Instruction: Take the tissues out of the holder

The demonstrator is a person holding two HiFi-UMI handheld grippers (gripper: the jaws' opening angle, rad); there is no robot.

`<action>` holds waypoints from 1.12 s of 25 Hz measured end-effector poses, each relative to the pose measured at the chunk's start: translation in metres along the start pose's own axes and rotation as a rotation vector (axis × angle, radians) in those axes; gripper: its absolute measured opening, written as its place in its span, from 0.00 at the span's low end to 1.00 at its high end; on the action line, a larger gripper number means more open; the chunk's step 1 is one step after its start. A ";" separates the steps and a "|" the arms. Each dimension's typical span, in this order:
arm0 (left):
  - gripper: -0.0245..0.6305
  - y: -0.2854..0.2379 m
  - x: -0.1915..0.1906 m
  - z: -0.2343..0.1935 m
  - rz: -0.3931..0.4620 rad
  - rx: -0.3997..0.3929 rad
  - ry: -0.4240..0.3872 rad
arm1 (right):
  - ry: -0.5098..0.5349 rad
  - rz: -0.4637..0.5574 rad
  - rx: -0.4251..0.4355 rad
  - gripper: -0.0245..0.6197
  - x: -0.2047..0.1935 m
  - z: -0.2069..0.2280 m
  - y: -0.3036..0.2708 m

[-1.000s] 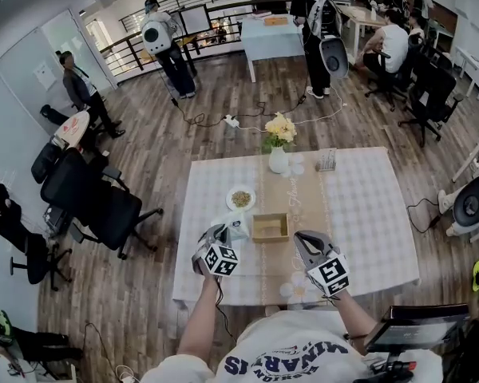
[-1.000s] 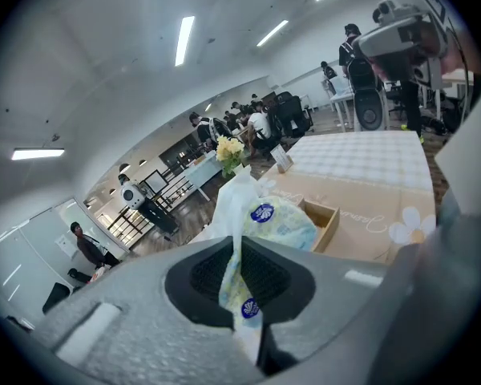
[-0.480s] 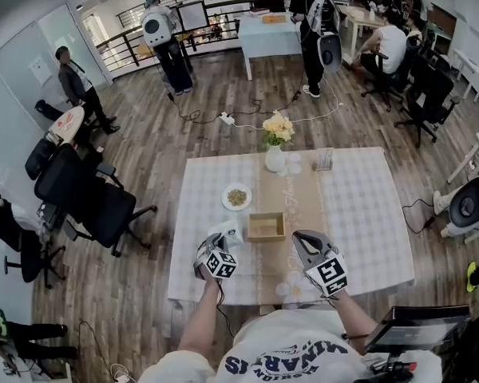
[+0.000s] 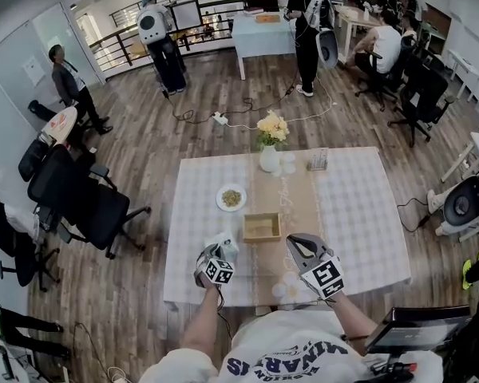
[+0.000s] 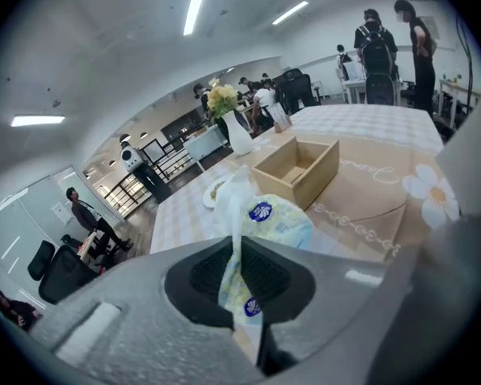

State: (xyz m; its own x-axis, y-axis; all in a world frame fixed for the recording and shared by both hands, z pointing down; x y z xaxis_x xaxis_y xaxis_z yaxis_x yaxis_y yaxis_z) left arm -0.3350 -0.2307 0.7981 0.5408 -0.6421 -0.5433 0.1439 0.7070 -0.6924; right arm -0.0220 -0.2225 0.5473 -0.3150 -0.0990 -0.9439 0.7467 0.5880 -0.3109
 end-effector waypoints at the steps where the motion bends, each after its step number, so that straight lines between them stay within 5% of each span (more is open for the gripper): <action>1: 0.07 -0.003 -0.005 0.004 -0.016 -0.001 0.001 | -0.001 -0.004 0.002 0.05 -0.001 0.000 0.000; 15: 0.07 -0.025 -0.030 0.021 -0.080 -0.089 -0.015 | 0.019 -0.015 -0.003 0.05 0.002 -0.003 0.000; 19: 0.07 -0.020 -0.029 0.015 -0.070 -0.121 0.047 | 0.019 -0.011 0.008 0.05 0.005 -0.005 0.001; 28: 0.14 0.015 -0.013 -0.003 0.081 -0.174 0.150 | 0.014 0.000 0.021 0.05 0.005 -0.008 0.002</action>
State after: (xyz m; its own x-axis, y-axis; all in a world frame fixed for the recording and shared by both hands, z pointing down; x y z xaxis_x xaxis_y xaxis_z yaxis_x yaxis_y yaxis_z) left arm -0.3422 -0.2121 0.7936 0.4136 -0.6315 -0.6558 -0.0467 0.7047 -0.7080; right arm -0.0266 -0.2154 0.5433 -0.3235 -0.0875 -0.9422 0.7587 0.5710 -0.3136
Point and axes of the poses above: the fingertips, and each gripper's own axes: y backward along the fingers, z to its right, x out of its top, the point moved 8 cm from there along y, backward along the fingers, and after that the axes turned 4 degrees about -z, right-handed, at the moved point
